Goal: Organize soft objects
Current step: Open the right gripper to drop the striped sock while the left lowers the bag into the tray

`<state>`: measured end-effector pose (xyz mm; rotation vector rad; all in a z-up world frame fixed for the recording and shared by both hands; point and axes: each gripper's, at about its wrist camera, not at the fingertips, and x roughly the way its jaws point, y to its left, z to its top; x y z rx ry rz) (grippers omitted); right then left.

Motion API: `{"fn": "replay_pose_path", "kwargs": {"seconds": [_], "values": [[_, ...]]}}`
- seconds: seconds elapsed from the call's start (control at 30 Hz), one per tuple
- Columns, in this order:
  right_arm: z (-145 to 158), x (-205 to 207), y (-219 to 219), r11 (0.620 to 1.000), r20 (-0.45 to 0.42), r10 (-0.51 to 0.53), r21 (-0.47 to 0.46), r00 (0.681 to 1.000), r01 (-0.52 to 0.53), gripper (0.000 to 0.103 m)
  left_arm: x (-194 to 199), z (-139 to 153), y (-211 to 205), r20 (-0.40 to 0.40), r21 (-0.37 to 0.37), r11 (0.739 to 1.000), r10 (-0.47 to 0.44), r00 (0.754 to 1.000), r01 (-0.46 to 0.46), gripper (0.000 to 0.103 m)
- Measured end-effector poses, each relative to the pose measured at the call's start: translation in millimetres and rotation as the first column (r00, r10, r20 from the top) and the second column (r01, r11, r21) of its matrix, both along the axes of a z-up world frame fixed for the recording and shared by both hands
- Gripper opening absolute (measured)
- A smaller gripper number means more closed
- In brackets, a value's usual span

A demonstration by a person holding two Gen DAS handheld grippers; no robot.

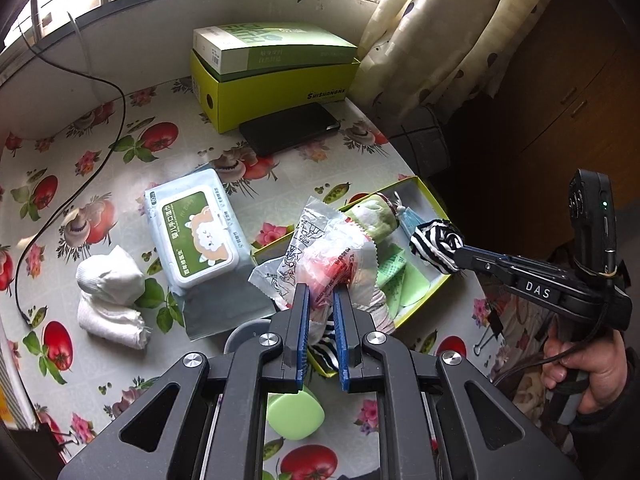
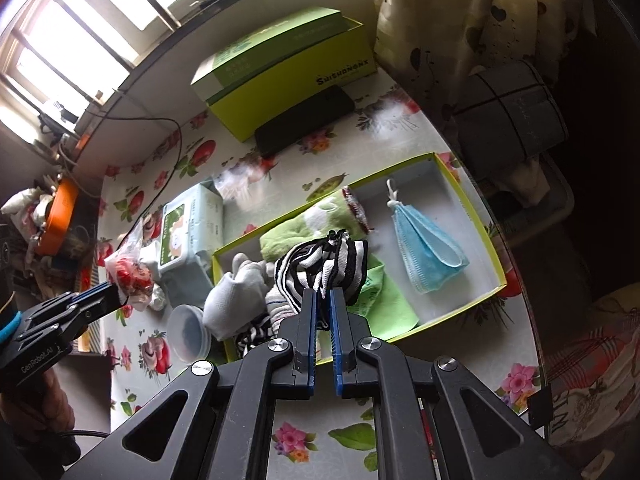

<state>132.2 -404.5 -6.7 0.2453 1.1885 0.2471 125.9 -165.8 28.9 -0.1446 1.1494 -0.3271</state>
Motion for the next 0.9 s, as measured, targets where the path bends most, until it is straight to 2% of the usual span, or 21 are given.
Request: {"fn": "replay_pose_path", "kwargs": {"seconds": [0.43,0.6,0.7,0.77,0.9], "values": [[-42,8,-18,0.999,-0.083,-0.035,0.015,0.996,0.037,0.007,12,-7,-27,-0.023,0.025,0.998,-0.061,0.998,0.061,0.012],[-62,13,-21,0.998,-0.144,-0.048,0.039,0.988,0.054,0.008,18,-9,-37,-0.029,0.028,0.996,-0.084,0.996,0.085,0.012],[-61,11,-23,0.997,-0.141,-0.049,0.044,0.989,0.056,0.015,20,-9,-42,-0.031,0.026,0.995,-0.094,0.995,0.095,0.012],[-57,9,-24,0.997,-0.132,-0.052,0.047,0.990,0.058,0.024,22,-10,-45,-0.033,0.025,0.995,-0.101,0.994,0.102,0.012],[-49,8,-28,0.996,-0.110,-0.060,0.053,0.992,0.067,0.026,27,-14,-53,-0.039,0.021,0.992,-0.121,0.992,0.122,0.012]]}}
